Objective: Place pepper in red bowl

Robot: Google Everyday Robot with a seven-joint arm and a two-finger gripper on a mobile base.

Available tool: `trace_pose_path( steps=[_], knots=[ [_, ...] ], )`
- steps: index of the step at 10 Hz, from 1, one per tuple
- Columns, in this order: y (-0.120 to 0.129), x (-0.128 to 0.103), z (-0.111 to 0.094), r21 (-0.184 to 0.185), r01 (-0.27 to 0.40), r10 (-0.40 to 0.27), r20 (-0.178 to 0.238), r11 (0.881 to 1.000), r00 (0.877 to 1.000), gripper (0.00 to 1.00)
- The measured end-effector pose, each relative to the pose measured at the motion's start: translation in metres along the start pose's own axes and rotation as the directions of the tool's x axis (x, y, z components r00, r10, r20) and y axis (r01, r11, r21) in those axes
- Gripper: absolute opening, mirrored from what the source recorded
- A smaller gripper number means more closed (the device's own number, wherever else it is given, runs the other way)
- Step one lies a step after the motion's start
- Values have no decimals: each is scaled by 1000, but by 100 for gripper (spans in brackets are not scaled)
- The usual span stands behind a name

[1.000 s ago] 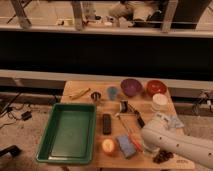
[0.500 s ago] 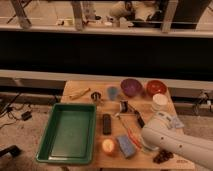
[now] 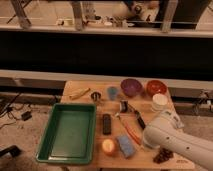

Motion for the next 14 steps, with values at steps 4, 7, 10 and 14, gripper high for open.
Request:
trace_pose_path(
  steps=[4,7,10,14],
  knots=[
    [-7,-4,-15,-5,-22,22,63,1000,998,18],
    [-8,-11,-29,-25,-22,25,137,999,990,18],
    [-13,-18,-56,-3,-3,3,195,1000,981,18],
    [-35,-6,-82,56,4,-17,248,998,969,18]
  ],
)
